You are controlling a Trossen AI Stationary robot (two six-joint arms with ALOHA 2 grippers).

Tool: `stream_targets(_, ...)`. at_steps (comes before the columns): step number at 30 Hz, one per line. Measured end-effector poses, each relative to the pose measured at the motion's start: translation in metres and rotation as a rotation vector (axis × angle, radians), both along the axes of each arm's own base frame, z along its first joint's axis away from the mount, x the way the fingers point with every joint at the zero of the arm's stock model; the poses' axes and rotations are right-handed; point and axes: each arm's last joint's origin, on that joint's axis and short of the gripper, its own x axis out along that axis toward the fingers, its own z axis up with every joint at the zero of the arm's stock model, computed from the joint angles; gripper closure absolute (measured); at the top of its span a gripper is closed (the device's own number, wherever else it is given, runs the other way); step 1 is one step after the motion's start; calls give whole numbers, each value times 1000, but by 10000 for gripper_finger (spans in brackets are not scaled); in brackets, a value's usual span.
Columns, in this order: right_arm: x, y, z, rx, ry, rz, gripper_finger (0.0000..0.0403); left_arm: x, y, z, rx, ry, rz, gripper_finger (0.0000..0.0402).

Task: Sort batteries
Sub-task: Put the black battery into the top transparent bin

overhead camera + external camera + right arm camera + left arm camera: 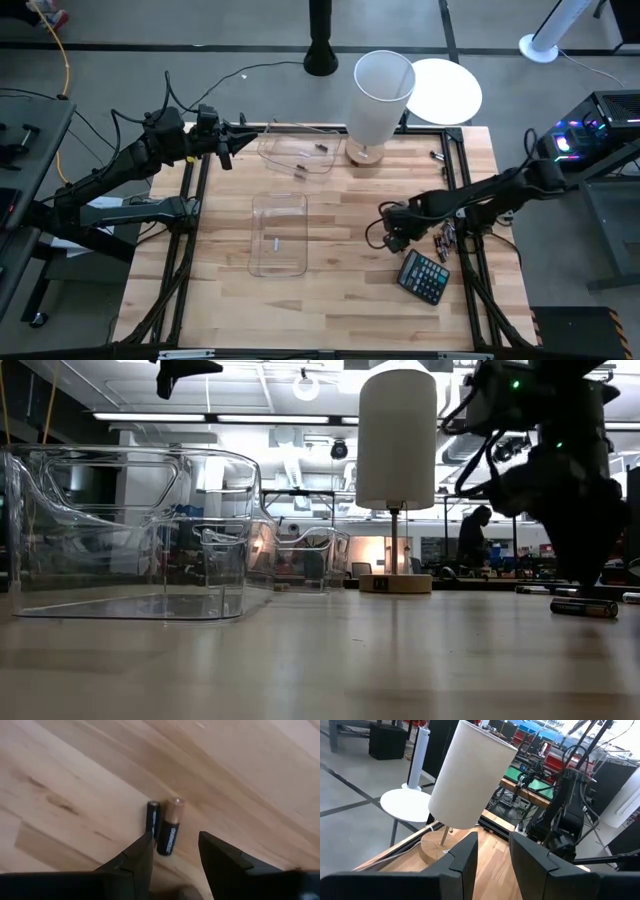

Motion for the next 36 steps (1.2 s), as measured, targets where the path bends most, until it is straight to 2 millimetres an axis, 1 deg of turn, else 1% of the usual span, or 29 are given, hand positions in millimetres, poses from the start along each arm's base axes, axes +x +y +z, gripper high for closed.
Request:
stream_targets(5, 11, 1, -14, -12, 9, 0, 251, 0, 0, 0, -1, 1, 1, 296)
stream_targets(9, 12, 0, -24, -51, 60, -1, 251, 0, 0, 0, 0, 1, 10, 296)
stream_targets(14, 15, 0, -31, -68, 90, 2, 252, 0, 0, 0, 0, 1, 10, 296)
stream_targets(17, 15, 0, -32, -71, 94, 14, 264, 0, 0, 0, 1, 2, 13, 296)
stream_targets(24, 15, -2, -33, -81, 97, 6, 332, 0, 0, -1, -1, 6, 14, 296)
stream_targets(31, 16, -5, -33, -79, 94, -7, 336, 0, 0, -1, -5, 14, 15, 296)
stream_targets(36, 22, -5, -28, -115, 58, -2, 336, 0, 0, -1, -4, 14, 15, 296)
